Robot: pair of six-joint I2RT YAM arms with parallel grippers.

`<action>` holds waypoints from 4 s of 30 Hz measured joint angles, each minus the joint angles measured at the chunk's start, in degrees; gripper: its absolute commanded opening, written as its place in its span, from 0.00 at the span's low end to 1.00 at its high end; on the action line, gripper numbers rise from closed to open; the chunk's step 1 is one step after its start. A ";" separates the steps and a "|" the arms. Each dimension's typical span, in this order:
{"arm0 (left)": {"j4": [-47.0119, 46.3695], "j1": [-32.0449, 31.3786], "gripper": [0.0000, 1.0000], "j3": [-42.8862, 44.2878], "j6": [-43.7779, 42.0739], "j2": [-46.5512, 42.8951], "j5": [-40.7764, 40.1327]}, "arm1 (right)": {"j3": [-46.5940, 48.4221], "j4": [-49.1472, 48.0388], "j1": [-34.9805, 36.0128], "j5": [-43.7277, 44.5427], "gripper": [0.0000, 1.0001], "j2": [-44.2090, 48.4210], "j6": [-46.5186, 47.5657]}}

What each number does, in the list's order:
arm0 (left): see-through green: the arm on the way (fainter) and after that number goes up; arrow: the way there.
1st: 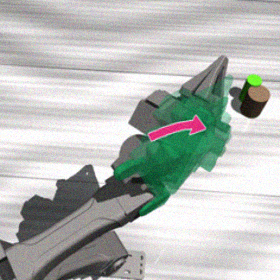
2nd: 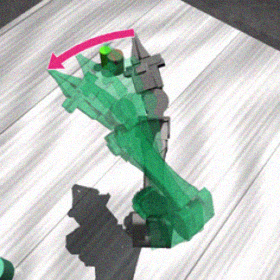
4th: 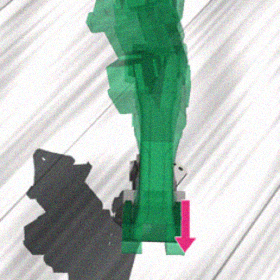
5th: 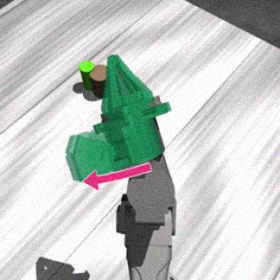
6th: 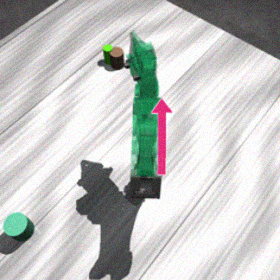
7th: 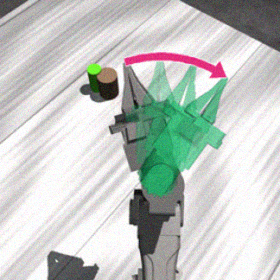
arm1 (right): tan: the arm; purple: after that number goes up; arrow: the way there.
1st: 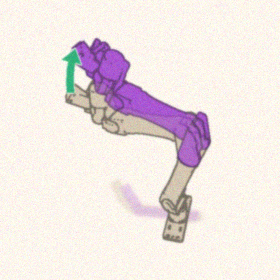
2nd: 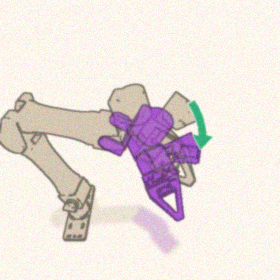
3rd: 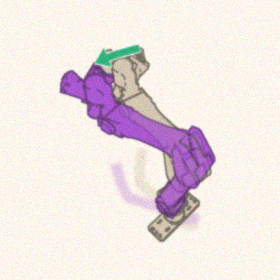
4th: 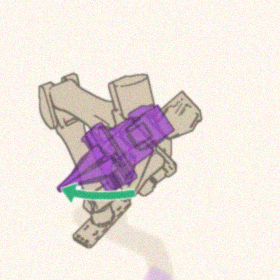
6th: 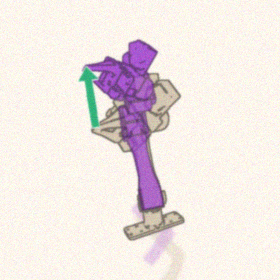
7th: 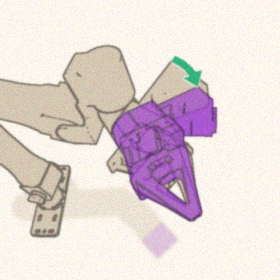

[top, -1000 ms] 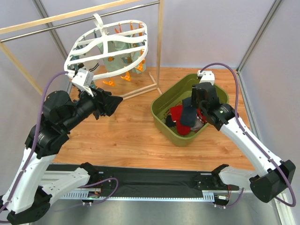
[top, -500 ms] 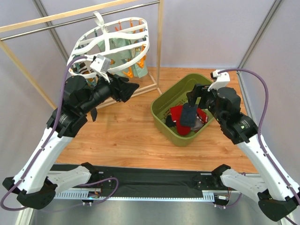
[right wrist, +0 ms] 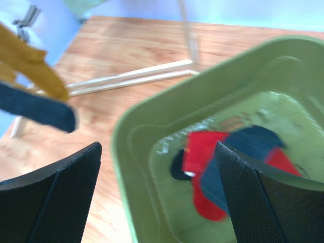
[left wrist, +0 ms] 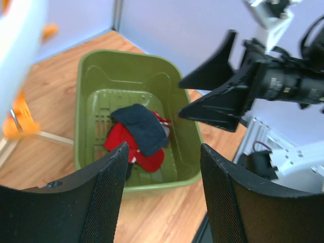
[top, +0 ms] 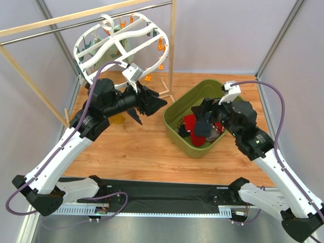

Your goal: Remove the socks clipped to the hanger

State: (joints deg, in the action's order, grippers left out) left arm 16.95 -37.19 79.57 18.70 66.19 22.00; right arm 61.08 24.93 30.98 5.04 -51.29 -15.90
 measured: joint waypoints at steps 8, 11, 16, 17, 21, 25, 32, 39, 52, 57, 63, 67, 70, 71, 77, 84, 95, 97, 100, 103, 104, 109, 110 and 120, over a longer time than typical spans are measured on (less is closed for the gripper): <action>1.25 -0.66 0.66 -2.19 1.20 -6.54 6.93 | -13.16 -27.04 11.98 -12.39 0.98 -3.17 4.24; 1.25 -0.66 0.66 -2.03 2.10 -8.22 9.27 | -12.52 -35.65 17.77 -14.01 0.98 -9.75 7.74; 2.64 -0.66 0.68 0.81 3.15 -8.74 10.82 | -4.24 -43.65 22.84 -14.01 0.99 -24.44 11.82; 2.89 -0.66 0.68 1.29 3.30 -8.85 10.93 | -2.67 -44.98 23.32 -13.90 0.99 -27.06 12.15; 4.46 -0.66 0.68 2.86 3.50 -9.68 10.75 | 0.24 -51.56 26.03 -12.48 1.00 -34.10 12.90; 6.36 -0.66 0.68 4.44 3.41 -10.67 9.60 | 3.19 -56.57 29.53 -9.35 0.99 -39.63 13.25; 16.46 -0.66 0.68 11.41 1.16 -11.78 0.07 | 12.39 -61.05 31.06 -1.53 0.76 -50.69 15.45; 27.71 -0.66 0.69 16.90 -1.05 -15.39 -18.12 | 19.91 -60.57 30.77 -0.50 0.00 -55.89 18.84; 40.19 -0.66 0.69 16.26 -0.81 -20.04 -40.74 | 9.97 -59.41 31.21 -9.25 0.00 -46.42 14.80; 42.10 -0.66 0.70 11.30 0.74 -23.12 -42.05 | 1.64 -58.14 31.26 -11.72 0.00 -34.03 14.27; 37.07 -0.68 0.70 1.46 1.22 -28.61 -32.11 | -1.99 -57.02 30.56 -12.31 0.00 -23.50 14.56; 32.22 -0.68 0.71 -5.31 0.44 -29.79 -24.72 | -2.91 -54.29 27.98 -13.07 0.00 -21.31 13.84; 29.14 -0.68 0.71 -8.46 0.07 -28.59 -19.41 | -3.15 -51.06 25.44 -13.90 0.00 -20.55 12.94; 27.96 -0.68 0.72 -9.38 0.02 -28.02 -17.55 | -3.15 -50.21 24.61 -14.43 0.00 -20.37 12.63; 20.37 -0.66 0.73 -14.23 0.04 -26.69 -10.23 | -3.17 -46.90 19.52 -18.29 0.00 -19.26 9.01; 14.86 -0.48 0.73 -14.75 -1.29 -22.88 -7.41 | -3.43 -45.40 13.33 -20.44 0.00 -18.47 3.30; 10.84 -0.37 0.77 -16.11 -5.31 -18.78 -6.84 | -0.87 -43.43 10.67 -33.94 0.00 -19.98 -7.04; 10.43 -0.33 0.77 -16.11 -5.81 -18.03 -6.01 | -0.87 -45.16 10.67 -36.79 0.00 -20.00 -9.73; 10.14 -0.28 0.78 -16.11 -6.34 -17.29 -4.98 | -0.87 -48.22 10.67 -39.89 0.00 -20.00 -12.94; 9.60 -0.28 0.78 -16.11 -6.51 -16.94 -4.02 | -0.87 -51.06 10.69 -41.88 0.00 -20.15 -15.72; 9.35 -0.28 0.78 -16.11 -6.51 -16.76 -3.82 | -0.87 -52.17 10.71 -42.51 0.00 -20.33 -16.68; 8.09 -0.28 0.77 -16.13 -6.43 -15.10 -2.21 | -1.27 -57.94 10.73 -45.27 0.00 -22.16 -21.79; 7.87 -0.28 0.76 -16.15 -6.40 -14.91 -2.01 | -1.36 -58.73 10.78 -45.64 0.00 -22.49 -22.45; 5.44 -0.28 0.00 -16.59 -5.51 -14.49 -0.63 | -2.16 -60.78 10.99 -46.45 0.27 -23.12 -24.70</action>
State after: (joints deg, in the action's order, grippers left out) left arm 22.39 -37.47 62.98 13.19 51.70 21.37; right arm 58.92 -35.86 41.98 -41.41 -74.41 -40.60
